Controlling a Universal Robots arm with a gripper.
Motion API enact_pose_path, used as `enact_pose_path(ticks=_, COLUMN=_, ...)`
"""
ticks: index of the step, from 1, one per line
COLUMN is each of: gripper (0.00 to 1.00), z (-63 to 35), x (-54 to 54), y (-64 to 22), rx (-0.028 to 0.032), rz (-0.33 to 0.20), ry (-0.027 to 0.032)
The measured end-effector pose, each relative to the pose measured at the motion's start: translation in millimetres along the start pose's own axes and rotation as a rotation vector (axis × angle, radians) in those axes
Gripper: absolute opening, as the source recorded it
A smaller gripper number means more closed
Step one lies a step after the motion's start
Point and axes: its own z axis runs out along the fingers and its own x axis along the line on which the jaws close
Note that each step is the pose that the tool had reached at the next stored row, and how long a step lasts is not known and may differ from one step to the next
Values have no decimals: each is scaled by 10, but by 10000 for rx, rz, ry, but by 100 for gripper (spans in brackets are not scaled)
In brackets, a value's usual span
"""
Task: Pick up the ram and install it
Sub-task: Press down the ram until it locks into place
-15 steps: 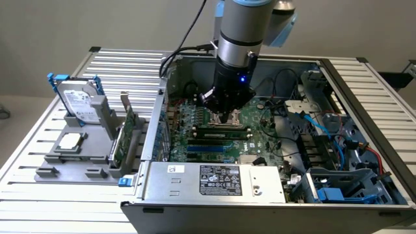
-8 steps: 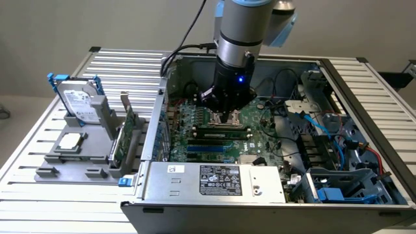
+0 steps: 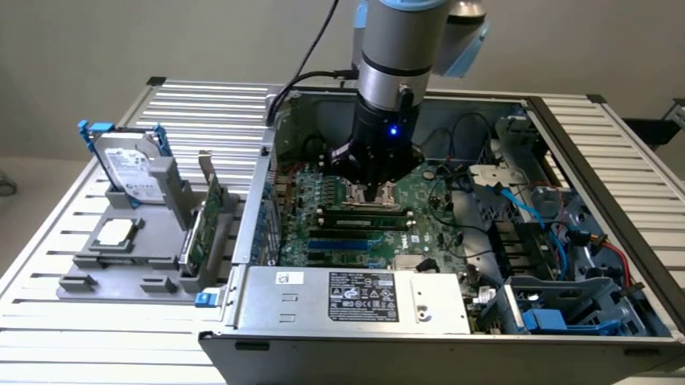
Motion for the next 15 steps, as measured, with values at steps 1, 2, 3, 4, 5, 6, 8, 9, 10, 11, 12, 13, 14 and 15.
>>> enact_pose_path(ticks=1, gripper=11, z=0, x=0, y=0, rx=-1, rz=112, ry=-17)
enact_pose_path(ticks=2, gripper=11, z=0, x=0, y=0, rx=-3, rz=220, ry=-31)
enact_pose_path(ticks=3, gripper=11, z=0, x=0, y=0, rx=-4, rz=324, ry=-44)
enact_pose_path(ticks=4, gripper=11, z=0, x=0, y=0, rx=-5, rz=415, ry=-50)
enact_pose_path(ticks=5, gripper=11, z=0, x=0, y=0, rx=-4, rz=485, ry=-53)
enact_pose_path(ticks=6, gripper=11, z=-2, x=0, y=-1, rx=-3, rz=535, ry=-54)
enact_pose_path(ticks=8, gripper=11, z=-10, x=3, y=-19, rx=-3, rz=585, ry=-55)
enact_pose_path(ticks=9, gripper=11, z=-14, x=6, y=-43, rx=-5, rz=594, ry=-57)
enact_pose_path(ticks=10, gripper=11, z=-20, x=10, y=-73, rx=-5, rz=601, ry=-57)
enact_pose_path(ticks=11, gripper=11, z=-25, x=13, y=-103, rx=-5, rz=608, ry=-57)
enact_pose_path(ticks=12, gripper=11, z=-30, x=17, y=-131, rx=-5, rz=616, ry=-57)
enact_pose_path(ticks=13, gripper=11, z=-37, x=20, y=-156, rx=-6, rz=626, ry=-57)
enact_pose_path(ticks=14, gripper=11, z=-50, x=23, y=-179, rx=-13, rz=634, ry=-60)
enact_pose_path(ticks=15, gripper=11, z=-67, x=26, y=-197, rx=-25, rz=646, ry=-60)
